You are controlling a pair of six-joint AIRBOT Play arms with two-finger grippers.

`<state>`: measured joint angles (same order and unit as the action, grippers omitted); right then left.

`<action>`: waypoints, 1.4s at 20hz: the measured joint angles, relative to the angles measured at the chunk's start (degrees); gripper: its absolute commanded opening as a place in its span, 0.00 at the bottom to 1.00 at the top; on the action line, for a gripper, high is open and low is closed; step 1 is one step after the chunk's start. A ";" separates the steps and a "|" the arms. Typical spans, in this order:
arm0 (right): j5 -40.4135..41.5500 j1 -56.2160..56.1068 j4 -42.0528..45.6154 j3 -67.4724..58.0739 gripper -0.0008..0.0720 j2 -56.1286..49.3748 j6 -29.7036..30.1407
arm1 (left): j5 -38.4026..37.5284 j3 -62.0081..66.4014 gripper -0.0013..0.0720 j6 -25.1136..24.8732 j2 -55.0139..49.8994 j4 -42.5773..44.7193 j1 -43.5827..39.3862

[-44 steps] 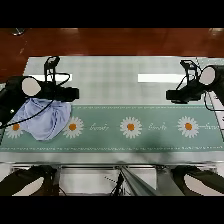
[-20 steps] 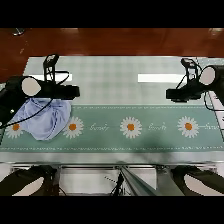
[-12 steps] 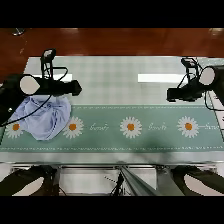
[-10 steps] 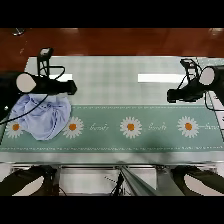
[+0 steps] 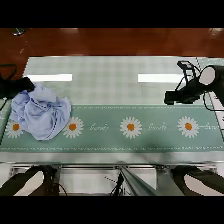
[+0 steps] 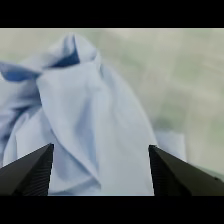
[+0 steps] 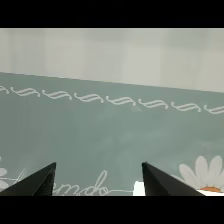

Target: Fold the shirts.

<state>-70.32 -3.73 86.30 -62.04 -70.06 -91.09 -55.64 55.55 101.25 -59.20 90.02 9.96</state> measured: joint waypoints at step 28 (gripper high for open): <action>6.88 0.00 -1.05 -0.11 0.86 24.94 -4.39 | -3.30 29.16 0.05 -23.93 -3.96 -47.69 -6.67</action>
<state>-63.44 -3.73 85.25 -62.15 -45.12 -95.48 -58.94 84.71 77.32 -63.16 42.33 3.29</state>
